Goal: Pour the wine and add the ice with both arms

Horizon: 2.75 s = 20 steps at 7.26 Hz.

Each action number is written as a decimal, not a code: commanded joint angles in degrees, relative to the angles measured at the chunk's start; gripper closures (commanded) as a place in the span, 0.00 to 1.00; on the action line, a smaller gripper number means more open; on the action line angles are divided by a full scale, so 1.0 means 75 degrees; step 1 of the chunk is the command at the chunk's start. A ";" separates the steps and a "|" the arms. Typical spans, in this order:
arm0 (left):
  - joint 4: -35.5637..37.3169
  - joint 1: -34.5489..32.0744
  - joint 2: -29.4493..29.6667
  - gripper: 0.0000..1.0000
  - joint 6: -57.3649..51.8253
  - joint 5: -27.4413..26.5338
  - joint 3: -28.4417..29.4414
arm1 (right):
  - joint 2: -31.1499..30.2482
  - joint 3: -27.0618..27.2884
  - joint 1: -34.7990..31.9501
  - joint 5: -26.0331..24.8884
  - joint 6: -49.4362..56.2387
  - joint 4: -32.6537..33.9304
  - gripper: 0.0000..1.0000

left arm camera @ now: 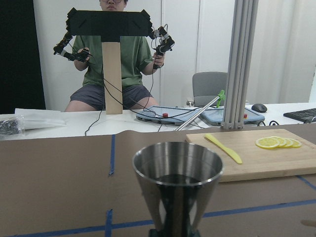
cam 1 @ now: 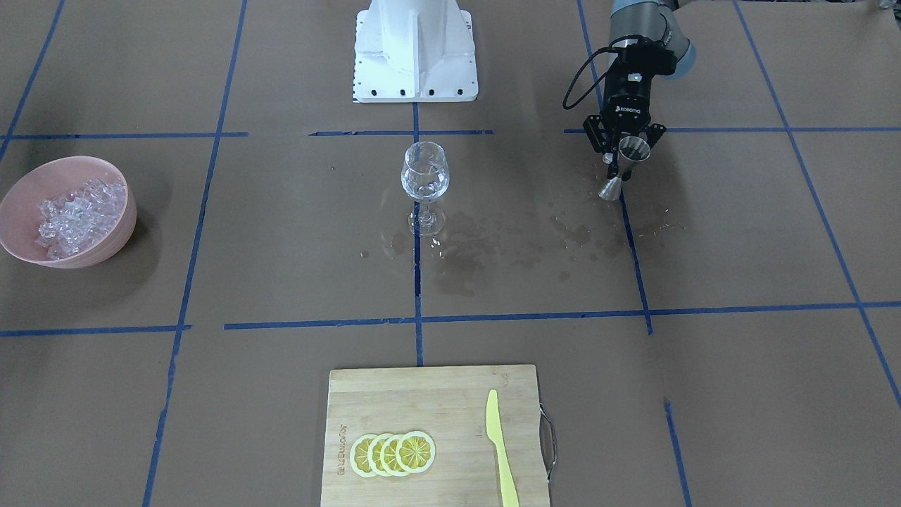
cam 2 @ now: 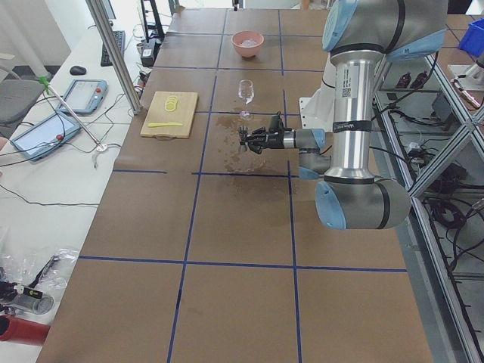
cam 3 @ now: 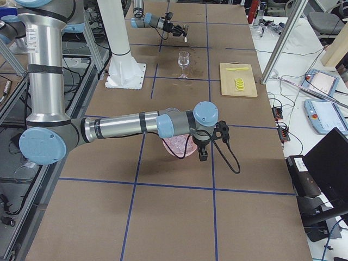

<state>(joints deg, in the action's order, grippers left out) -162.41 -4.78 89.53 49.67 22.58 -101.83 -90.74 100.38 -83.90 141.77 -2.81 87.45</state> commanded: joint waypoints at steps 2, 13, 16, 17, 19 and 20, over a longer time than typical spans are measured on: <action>0.0034 0.0039 0.0835 1.00 -0.0880 0.0002 0.0054 | 0.0004 -0.0002 0.0007 0.0000 0.0000 0.0000 0.00; 0.1311 0.0086 0.3039 1.00 -0.3972 0.0002 0.0253 | 0.0075 0.0010 0.0054 0.0000 0.0000 0.0000 0.00; 0.1684 0.0051 0.3121 1.00 -0.4335 0.0013 0.0253 | 0.0075 0.0010 0.0054 0.0000 0.0000 0.0000 0.00; 0.1698 0.0051 0.3226 1.00 -0.4825 0.0013 0.0253 | 0.0075 0.0010 0.0054 0.0000 0.0000 0.0000 0.00; 0.1931 -0.0019 0.3402 1.00 -0.5250 0.0013 0.0253 | 0.0075 0.0010 0.0054 0.0000 -0.0012 0.0000 0.00; 0.2002 -0.0054 0.3426 1.00 -0.5461 0.0013 0.0253 | 0.0075 0.0010 0.0054 0.0000 -0.0012 0.0000 0.00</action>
<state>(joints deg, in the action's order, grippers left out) -148.30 -4.86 114.79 10.75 22.68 -99.93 -90.18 100.46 -83.50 141.77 -2.89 87.47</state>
